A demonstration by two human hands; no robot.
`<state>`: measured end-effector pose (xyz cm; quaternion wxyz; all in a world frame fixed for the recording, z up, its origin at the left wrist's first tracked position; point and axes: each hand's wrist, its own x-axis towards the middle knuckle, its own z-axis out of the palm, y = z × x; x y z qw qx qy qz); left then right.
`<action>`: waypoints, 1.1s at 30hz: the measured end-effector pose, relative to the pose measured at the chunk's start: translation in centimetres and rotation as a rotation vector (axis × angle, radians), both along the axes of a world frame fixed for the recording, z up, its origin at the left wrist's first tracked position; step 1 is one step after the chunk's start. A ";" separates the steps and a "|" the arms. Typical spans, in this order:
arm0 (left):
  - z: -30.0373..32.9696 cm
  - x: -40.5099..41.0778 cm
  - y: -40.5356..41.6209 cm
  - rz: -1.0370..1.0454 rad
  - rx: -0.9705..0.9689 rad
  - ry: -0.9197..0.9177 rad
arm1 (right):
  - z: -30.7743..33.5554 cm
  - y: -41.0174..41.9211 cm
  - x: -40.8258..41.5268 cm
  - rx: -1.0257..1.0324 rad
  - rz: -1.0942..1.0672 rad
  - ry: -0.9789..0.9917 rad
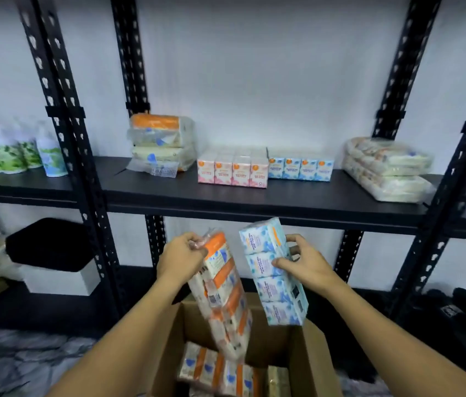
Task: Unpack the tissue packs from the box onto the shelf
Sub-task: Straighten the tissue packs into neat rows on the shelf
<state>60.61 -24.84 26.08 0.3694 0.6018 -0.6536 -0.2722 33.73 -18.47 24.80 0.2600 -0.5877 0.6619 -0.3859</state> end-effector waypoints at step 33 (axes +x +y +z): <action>20.0 -6.9 -7.0 -0.073 -0.511 0.081 | 13.6 -8.9 -8.0 -0.273 -0.298 1.184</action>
